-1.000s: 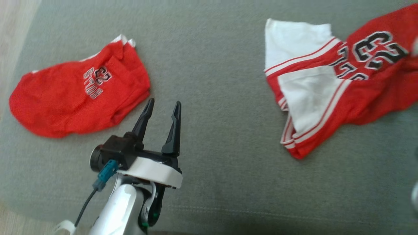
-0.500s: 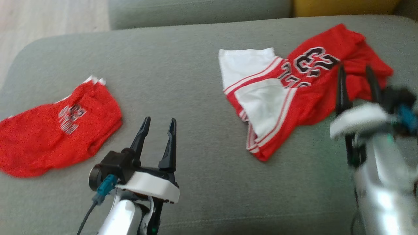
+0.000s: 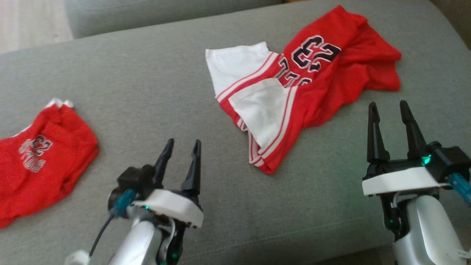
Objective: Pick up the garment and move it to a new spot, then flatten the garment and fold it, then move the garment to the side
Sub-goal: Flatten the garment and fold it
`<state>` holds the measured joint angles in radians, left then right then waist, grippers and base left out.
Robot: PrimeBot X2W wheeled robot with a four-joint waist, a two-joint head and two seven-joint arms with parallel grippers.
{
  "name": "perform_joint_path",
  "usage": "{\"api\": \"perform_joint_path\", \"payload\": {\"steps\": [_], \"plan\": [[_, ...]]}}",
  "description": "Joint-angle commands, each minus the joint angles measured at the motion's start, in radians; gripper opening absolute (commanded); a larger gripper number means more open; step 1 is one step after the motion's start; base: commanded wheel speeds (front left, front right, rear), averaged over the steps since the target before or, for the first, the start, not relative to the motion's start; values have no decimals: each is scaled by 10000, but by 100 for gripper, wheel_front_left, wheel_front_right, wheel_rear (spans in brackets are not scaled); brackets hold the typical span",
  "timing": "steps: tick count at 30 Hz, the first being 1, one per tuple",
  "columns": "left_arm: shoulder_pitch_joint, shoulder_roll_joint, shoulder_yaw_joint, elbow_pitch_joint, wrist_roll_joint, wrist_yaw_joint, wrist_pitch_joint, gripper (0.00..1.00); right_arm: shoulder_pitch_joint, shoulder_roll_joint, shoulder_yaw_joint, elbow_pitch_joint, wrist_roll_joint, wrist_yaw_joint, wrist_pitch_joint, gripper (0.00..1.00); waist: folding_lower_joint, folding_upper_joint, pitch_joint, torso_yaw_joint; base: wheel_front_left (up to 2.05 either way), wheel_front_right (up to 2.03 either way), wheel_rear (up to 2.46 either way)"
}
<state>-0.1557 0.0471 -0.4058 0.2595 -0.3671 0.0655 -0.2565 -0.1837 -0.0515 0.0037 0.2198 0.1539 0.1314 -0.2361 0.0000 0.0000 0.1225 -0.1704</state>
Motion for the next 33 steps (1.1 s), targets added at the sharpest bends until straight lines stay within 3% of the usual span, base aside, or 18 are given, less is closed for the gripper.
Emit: {"api": "perform_joint_path", "payload": {"steps": [1,17,26,33], "plan": [[-605,31,242,-220,-61,-52,-53,100,-63,10,261,-379,55,-7,23,100,0,0,178,-186,0,0,0],[-4829,101,-738,4753,-31,-392,230,100,79,12,485,-839,612,-7,-138,100,0,0,1242,-1617,0,0,0],[-5433,85,-826,5862,-67,-700,37,100,-40,12,329,-605,840,-7,-222,100,0,0,1359,-1821,0,0,0],[-5766,52,-820,5982,-355,-1026,-35,100,-150,12,357,-428,975,-7,-246,100,0,0,1497,-1938,0,0,0]]}}
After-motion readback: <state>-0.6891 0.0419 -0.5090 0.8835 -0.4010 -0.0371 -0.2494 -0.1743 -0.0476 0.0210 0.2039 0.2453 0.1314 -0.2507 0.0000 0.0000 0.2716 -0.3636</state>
